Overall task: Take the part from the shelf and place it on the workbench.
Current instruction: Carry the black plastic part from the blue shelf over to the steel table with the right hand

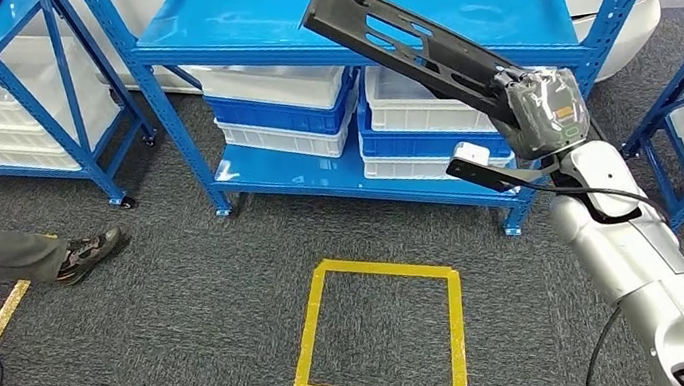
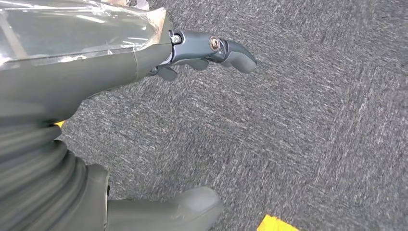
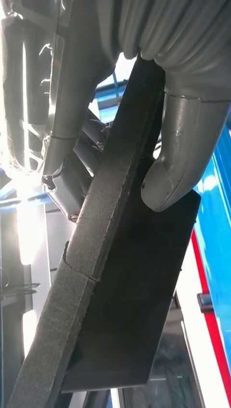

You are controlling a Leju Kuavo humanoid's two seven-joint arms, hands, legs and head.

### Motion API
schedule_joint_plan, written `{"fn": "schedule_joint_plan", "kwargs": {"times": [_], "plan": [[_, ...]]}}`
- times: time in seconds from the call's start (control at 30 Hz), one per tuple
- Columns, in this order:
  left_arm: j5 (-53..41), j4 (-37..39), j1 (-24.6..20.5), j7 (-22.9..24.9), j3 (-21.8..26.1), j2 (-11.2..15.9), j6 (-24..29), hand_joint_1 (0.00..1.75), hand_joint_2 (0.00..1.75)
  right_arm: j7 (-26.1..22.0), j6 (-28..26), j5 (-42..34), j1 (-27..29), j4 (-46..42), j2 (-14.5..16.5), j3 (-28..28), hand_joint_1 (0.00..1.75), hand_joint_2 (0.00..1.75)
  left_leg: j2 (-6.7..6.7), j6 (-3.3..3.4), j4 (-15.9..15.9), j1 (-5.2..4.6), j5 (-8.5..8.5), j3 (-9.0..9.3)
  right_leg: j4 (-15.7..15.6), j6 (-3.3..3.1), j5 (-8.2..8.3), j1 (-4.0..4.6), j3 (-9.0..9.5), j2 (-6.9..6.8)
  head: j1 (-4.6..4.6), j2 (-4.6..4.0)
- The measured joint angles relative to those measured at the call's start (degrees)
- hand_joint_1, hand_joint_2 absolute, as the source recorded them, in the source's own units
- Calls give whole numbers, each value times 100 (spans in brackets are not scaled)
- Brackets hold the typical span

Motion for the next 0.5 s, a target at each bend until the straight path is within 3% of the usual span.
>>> {"fn": "schedule_joint_plan", "kwargs": {"times": [0.03, 0.13, 0.17, 0.2, 0.27, 0.33, 0.4, 0.47, 0.5], "plan": [[-1, 0, -1, 1, -1, 0, 0, 0, 175, -1, -3, 1, -1, 4, -1, 0, 162, 175, -32, -25, 201, 14, -150, -85, -3, -47, 21, -2, -10, 22, 0, 0], [-2, 0, 1, 5, -1, 1, 0, 0, 175, -1, -9, -2, 5, 28, -1, 2, 162, 175, -107, -61, 1299, 20, -725, -540, 0, -132, 56, 32, -58, 101, -1, 0], [-2, 0, 2, 7, 0, 1, 0, 0, 175, -2, -9, -2, 13, 41, 0, 5, 162, 175, -111, -55, 1519, 19, -786, -624, 1, -143, 62, 48, -72, 138, -1, 0], [-2, 0, 2, 9, 0, 1, -1, 0, 175, -3, -9, -2, 20, 53, 1, 8, 162, 175, -120, -37, 1513, 19, -736, -598, 2, -152, 69, 62, -80, 179, -1, 0], [-2, 0, 1, 12, 0, 1, -2, 0, 175, -5, -9, -6, 19, 65, 4, 11, 162, 175, -231, 32, 900, 19, -416, -239, 3, -163, 78, 77, -84, 280, -1, 0], [-4, 1, -2, 22, 1, 5, -7, 0, 175, -5, -12, -7, -1, 67, 14, 11, 162, 175, -463, 94, 219, 20, -214, 146, 9, -152, 88, 100, -111, 375, 9, 0], [-9, 1, 3, 56, 3, 9, -17, 0, 175, 6, -39, 31, -19, 72, 30, 15, 162, 175, -540, 112, 4, -10, -219, 248, 7, -106, 117, 92, -154, 444, 17, 0], [-16, 2, 3, 103, 5, 8, -38, 0, 175, 29, -84, 100, -23, 85, 35, 20, 162, 175, -437, 144, -58, -33, -185, 258, 5, -42, 140, 75, -195, 478, 16, 0], [-24, 2, -4, 122, 4, 8, -51, 0, 175, 40, -105, 133, -26, 91, 32, 21, 162, 175, -394, 172, -96, -31, -157, 271, 78, -28, 93, 87, -249, 420, 22, 0]]}}
